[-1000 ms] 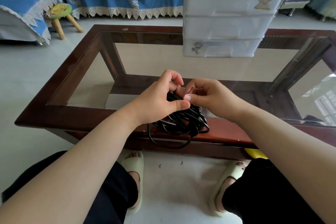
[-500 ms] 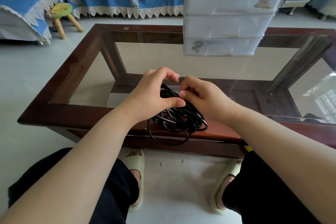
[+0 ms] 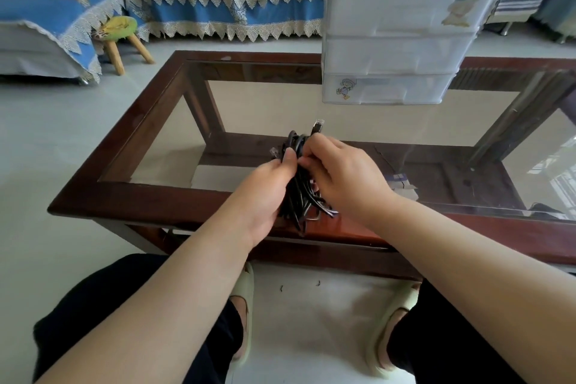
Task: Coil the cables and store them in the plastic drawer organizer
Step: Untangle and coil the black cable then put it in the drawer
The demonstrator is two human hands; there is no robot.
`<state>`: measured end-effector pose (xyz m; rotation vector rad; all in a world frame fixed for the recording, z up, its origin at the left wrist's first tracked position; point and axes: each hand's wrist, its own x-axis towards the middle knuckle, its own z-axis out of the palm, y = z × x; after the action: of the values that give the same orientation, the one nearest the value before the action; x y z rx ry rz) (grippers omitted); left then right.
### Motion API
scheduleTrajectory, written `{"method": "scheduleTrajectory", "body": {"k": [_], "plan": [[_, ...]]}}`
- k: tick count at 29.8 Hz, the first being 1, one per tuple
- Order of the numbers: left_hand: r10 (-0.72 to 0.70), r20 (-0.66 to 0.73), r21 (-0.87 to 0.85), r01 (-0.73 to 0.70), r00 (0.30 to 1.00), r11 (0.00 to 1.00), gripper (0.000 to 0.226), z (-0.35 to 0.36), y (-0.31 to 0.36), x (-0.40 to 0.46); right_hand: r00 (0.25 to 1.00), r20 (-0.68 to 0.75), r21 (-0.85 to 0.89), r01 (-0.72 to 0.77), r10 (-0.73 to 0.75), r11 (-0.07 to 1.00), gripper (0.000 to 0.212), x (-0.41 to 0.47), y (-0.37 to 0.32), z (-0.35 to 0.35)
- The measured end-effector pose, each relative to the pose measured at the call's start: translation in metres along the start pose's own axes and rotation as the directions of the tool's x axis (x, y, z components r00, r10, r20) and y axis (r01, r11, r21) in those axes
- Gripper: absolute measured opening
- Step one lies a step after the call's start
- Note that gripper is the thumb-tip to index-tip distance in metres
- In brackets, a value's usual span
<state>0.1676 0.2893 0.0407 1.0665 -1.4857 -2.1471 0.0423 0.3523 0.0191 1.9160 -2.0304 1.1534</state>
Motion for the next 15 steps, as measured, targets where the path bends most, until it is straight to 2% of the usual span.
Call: {"method": "scheduleTrajectory", "body": {"k": [3, 6, 8, 9, 11, 12, 13, 15], "plan": [[0.013, -0.037, -0.176, -0.02, 0.999, 0.984, 0.037, -0.002, 0.001, 0.006, 0.984, -0.034, -0.124, 0.168, -0.173, 0.978, 0.024, 0.007, -0.003, 0.001], [0.016, -0.035, -0.23, -0.023, 0.999, 0.973, 0.032, -0.004, 0.004, 0.01, 0.966, 0.007, -0.214, 0.255, -0.259, 0.943, 0.023, 0.011, 0.002, 0.002], [0.008, -0.003, -0.245, -0.008, 1.0, 0.97, 0.032, -0.006, 0.006, 0.011, 0.951, 0.057, -0.24, 0.309, -0.304, 0.92, 0.01, 0.013, 0.006, 0.004], [-0.008, 0.014, -0.246, 0.011, 1.0, 0.969, 0.033, -0.007, 0.008, 0.011, 0.944, 0.073, -0.243, 0.329, -0.321, 0.912, 0.005, 0.014, 0.009, 0.004], [-0.049, 0.04, -0.239, 0.057, 0.998, 0.969, 0.037, -0.01, 0.008, 0.013, 0.937, 0.12, -0.22, 0.349, -0.329, 0.911, 0.029, 0.014, 0.013, 0.005], [-0.07, 0.051, -0.234, 0.08, 0.996, 0.969, 0.038, -0.011, 0.008, 0.013, 0.935, 0.13, -0.206, 0.352, -0.331, 0.913, 0.033, 0.014, 0.014, 0.004], [-0.084, 0.064, -0.233, 0.097, 0.994, 0.968, 0.039, -0.012, 0.007, 0.014, 0.936, 0.126, -0.202, 0.349, -0.329, 0.915, 0.031, 0.014, 0.014, 0.004], [-0.087, 0.079, -0.237, 0.104, 0.993, 0.966, 0.038, -0.013, 0.005, 0.016, 0.94, 0.126, -0.187, 0.335, -0.316, 0.923, 0.014, 0.012, 0.01, 0.002]]}}
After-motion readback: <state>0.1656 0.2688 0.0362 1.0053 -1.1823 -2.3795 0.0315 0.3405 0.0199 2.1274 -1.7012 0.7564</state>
